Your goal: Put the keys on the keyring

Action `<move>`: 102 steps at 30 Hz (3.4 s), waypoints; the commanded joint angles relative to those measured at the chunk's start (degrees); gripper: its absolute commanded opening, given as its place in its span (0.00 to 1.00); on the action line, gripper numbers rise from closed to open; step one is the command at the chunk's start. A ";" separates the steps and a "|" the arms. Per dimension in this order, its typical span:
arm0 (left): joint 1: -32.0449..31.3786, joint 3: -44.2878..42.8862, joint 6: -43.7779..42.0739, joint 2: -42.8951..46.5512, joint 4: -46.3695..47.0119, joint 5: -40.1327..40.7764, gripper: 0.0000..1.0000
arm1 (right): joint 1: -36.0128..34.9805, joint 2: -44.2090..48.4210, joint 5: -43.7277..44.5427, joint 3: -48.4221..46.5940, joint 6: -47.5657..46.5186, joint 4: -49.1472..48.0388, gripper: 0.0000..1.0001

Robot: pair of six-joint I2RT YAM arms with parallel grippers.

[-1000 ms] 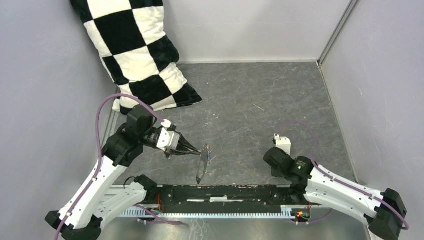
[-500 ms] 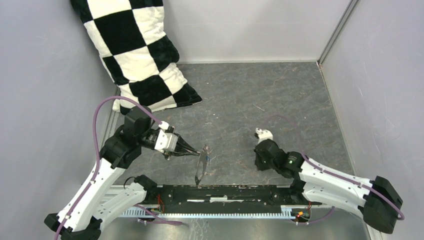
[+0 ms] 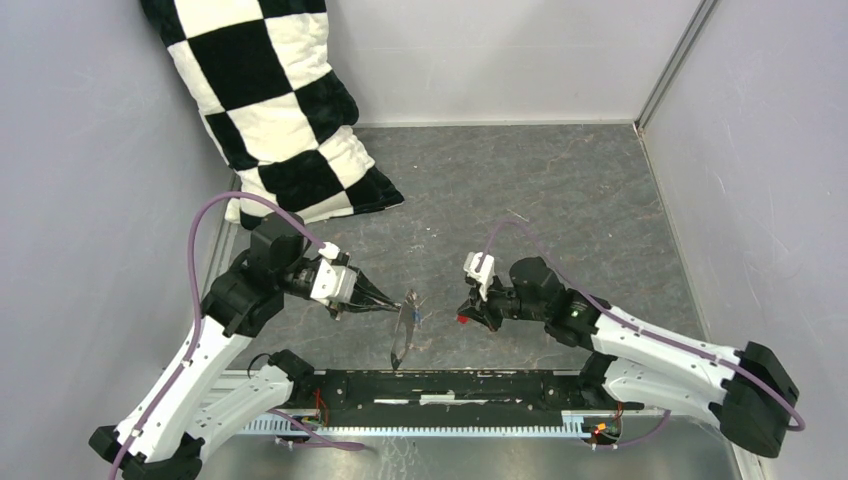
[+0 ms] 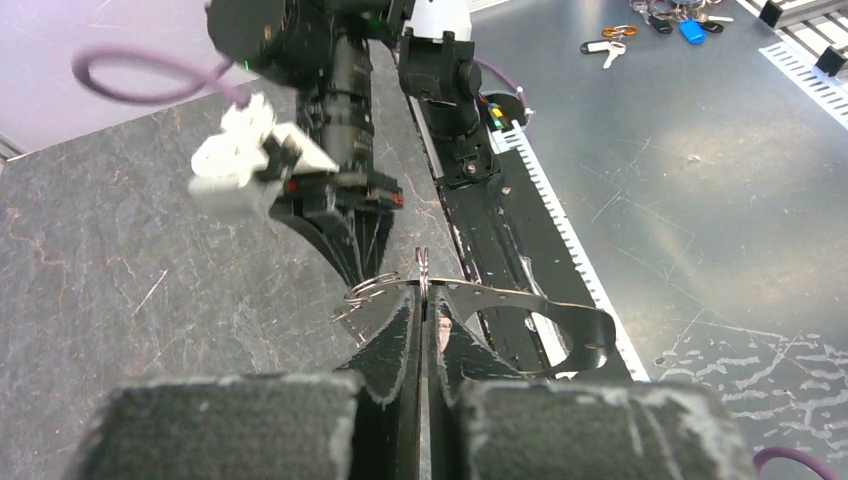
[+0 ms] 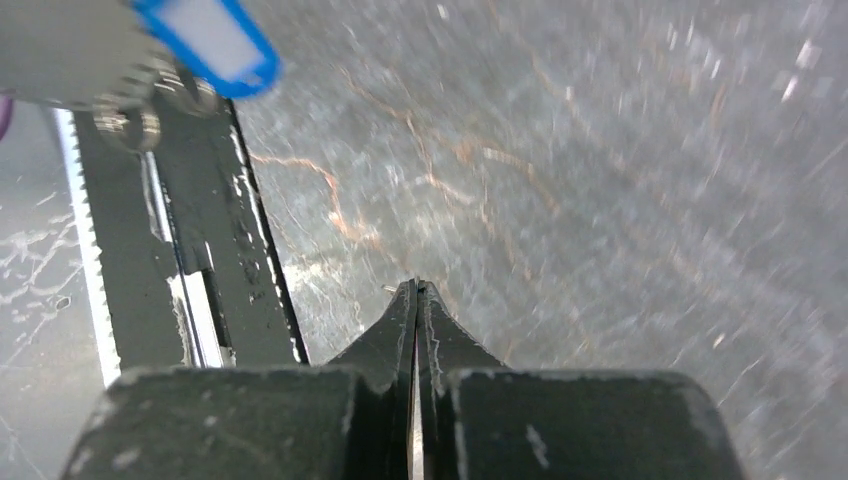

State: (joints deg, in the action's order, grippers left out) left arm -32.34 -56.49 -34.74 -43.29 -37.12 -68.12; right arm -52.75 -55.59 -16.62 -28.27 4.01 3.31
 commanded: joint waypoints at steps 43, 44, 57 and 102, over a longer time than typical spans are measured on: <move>-0.12 -1.60 23.55 -5.21 24.63 -11.34 0.02 | -12.41 7.81 -16.79 -17.50 -39.57 -19.56 0.01; -0.13 -1.68 23.57 -5.23 24.64 -11.40 0.02 | -12.77 7.73 -16.19 -17.24 -39.46 -19.95 0.01; -0.11 -1.79 23.88 -4.05 24.64 -11.66 0.02 | -14.84 5.79 -10.99 -16.92 -38.58 -20.71 0.01; -0.10 -1.12 19.94 -2.87 20.04 -7.82 0.02 | -17.05 3.87 -11.34 -18.02 -34.54 -22.69 0.01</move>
State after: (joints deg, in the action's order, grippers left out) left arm -32.36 -55.88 -11.73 -47.09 -17.69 -76.69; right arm -69.14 -51.35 -28.01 -45.10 -31.62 -17.17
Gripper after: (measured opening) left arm 0.043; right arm 0.011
